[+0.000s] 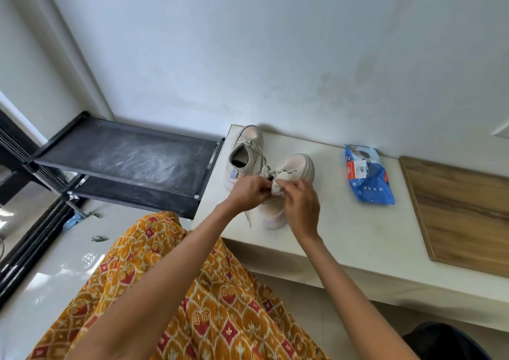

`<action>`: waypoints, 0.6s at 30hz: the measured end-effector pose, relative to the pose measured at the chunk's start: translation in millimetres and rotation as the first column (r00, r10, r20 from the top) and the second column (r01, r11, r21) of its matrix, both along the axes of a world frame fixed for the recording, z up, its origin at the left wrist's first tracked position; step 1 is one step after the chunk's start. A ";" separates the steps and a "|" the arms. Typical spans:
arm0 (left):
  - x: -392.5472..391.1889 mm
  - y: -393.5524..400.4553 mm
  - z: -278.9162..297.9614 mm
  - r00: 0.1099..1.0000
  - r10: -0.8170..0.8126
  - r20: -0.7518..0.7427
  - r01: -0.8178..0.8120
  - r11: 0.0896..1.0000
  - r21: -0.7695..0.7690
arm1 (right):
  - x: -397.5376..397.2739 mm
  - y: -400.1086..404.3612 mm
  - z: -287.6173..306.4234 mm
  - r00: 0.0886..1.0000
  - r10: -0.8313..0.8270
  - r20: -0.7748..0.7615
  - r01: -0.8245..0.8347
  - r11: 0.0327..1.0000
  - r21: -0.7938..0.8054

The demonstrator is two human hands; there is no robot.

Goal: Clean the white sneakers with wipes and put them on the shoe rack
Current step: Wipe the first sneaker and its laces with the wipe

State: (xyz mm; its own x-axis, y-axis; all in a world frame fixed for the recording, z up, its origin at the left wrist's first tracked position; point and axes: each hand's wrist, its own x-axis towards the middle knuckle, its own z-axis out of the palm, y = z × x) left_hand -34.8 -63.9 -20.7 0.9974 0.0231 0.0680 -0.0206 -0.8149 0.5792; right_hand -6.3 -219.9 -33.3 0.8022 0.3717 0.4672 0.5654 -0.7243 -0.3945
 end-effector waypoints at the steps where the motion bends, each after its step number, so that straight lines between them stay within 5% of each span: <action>1: 0.5 -0.4 2.7 0.999 -0.033 0.018 0.032 0.998 0.058 | 1.3 -6.4 -5.0 0.999 -0.041 -0.029 0.041 0.999 -0.005; 6: -2.3 6.2 2.2 0.949 -0.293 0.116 0.225 0.888 0.401 | 35.8 -43.8 -18.1 0.913 -0.296 -0.282 0.266 0.954 -0.142; 12: -14.7 8.0 -9.3 0.929 -0.231 0.290 0.094 0.904 0.418 | 0.3 -22.0 -32.0 0.985 -0.149 -0.092 0.142 0.986 -0.086; 18: -29.4 -6.9 -14.9 0.878 -0.210 0.430 -0.015 0.886 0.463 | 21.4 -57.5 -40.5 0.915 -0.383 -0.128 0.336 0.898 -0.284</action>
